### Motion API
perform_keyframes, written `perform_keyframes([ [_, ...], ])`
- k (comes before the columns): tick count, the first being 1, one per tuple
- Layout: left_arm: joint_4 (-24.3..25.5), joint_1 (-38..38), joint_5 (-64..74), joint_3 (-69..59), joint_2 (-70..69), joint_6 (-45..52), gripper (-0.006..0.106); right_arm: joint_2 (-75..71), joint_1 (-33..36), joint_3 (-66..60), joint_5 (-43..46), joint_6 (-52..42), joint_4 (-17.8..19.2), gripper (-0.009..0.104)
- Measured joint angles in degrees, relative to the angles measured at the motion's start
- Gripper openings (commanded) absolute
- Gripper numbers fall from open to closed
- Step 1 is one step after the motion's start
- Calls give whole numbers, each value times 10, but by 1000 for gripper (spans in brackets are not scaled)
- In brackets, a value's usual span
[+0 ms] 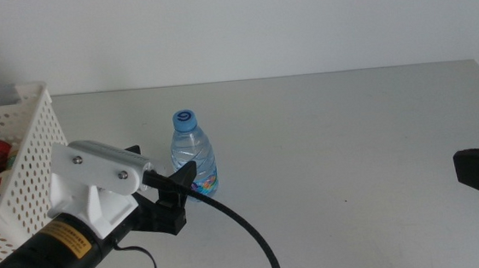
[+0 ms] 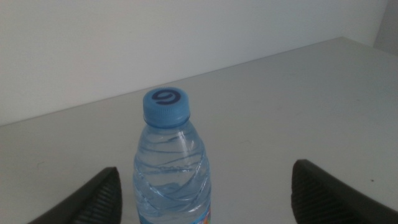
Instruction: Use arms to grab the bottles and put them into the dustbin to the left of the table.
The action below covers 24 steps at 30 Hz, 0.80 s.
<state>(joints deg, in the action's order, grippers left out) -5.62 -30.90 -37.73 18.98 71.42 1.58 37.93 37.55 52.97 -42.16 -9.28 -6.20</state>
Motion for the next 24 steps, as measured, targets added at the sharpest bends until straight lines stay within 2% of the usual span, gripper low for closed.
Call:
perform_keyframes([
  [7, 4, 12, -33, 51, 97, -9, 93, 0, 0, 0, 0, 0, 0, 74],
  [19, 149, 94, -66, 131, 242, -103, 93, 0, 0, 0, 0, 0, 0, 74],
  [24, 160, 99, -104, 166, 315, -130, 92, 0, 0, 0, 0, 0, 0, 74],
])
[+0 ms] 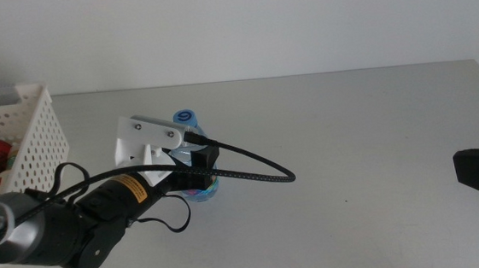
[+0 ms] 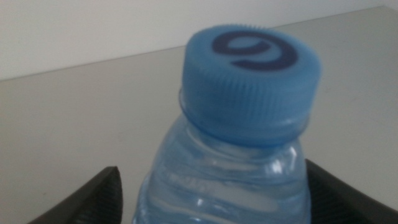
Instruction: Use arms to grab the bottles and put them into the dustbin to the left of the table.
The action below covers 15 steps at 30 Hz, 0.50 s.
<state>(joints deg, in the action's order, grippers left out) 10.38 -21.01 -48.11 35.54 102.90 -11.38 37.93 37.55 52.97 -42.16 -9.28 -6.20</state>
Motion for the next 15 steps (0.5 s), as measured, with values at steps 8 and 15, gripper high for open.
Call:
perform_keyframes([
  [8, 120, 28, -49, 44, 68, -91, 30, 0, 0, 0, 0, 1, 0, 74],
  [15, 186, 48, 113, 47, -23, -154, -1, 0, 0, 0, 0, 1, 0, 74],
])
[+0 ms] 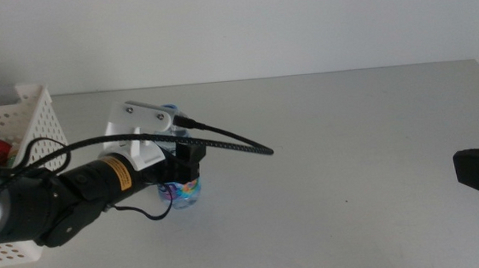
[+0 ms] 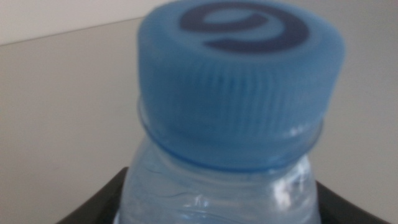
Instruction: Use arms to grab the bottles and put them into the dustbin to the left of the table.
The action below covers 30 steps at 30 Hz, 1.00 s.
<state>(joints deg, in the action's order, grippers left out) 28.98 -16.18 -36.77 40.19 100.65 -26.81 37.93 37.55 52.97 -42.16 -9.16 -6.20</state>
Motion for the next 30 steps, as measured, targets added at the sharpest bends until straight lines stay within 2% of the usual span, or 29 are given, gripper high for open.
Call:
perform_keyframes([
  [4, -31, 3, 147, 16, -79, -6, -1, 0, 0, 0, 0, 0, 0, 74],
  [11, -45, 3, 316, 66, -208, -8, -1, 0, 0, 0, 0, 0, 0, 74],
  [14, -80, 3, 449, 113, -243, -1, -1, 0, 0, 0, 0, 0, 0, 74],
  [16, -117, 8, 542, 156, -252, 44, -1, 0, 0, 0, 0, 0, 0, 74],
  [18, -176, 25, 637, 211, -252, 131, -1, 0, 0, 0, 0, 0, 0, 74],
  [21, -265, 75, 741, 286, -252, 277, -1, 0, 0, 0, 0, 0, 0, 74],
  [23, -304, 109, 801, 329, -251, 341, -1, 0, 0, 0, 0, 0, 0, 74],
  [26, -333, 167, 875, 394, -245, 379, -1, 0, 0, 0, 0, 0, 0, 74],
  [30, -334, 250, 951, 455, -219, 408, -2, 0, 0, 0, 0, 0, 0, 74],
])
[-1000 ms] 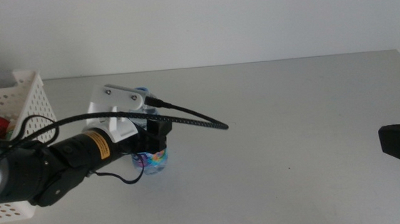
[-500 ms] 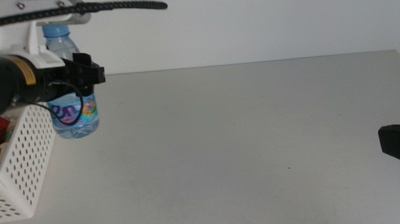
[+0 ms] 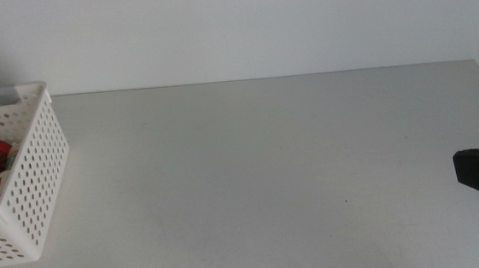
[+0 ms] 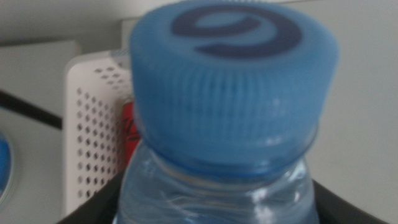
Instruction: Use arms to grab the bottles and put them into the dustbin to the left of the table.
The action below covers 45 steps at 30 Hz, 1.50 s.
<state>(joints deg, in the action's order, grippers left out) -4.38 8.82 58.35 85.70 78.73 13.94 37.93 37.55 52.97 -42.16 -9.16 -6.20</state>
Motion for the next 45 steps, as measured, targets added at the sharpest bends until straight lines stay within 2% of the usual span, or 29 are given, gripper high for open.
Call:
perform_keyframes([
  [9, 2, 78, 37, 7, 122, 30, -2, 0, 0, 0, 0, 0, 0, 74],
  [18, 8, 90, 7, 7, 240, 30, -1, 0, 0, 0, 0, 0, 0, 74],
  [22, 2, 89, -13, 7, 272, 19, 4, 0, 0, 0, 0, 0, 0, 74],
  [25, 2, 89, -19, 7, 287, 18, 15, 0, 0, 0, 0, 0, 0, 74],
  [28, 3, 89, -21, 8, 294, 18, 33, 0, 0, 0, 0, 0, 0, 74],
  [35, 0, 90, -25, 8, 300, 20, 91, 0, 0, 0, 0, 0, 0, 74],
  [36, -7, 90, -24, 9, 300, 19, 94, 0, 0, 0, 0, 0, 0, 74],
  [45, -72, 92, 0, 14, 254, 18, 92, 0, 0, 0, 0, 0, 0, 74],
])
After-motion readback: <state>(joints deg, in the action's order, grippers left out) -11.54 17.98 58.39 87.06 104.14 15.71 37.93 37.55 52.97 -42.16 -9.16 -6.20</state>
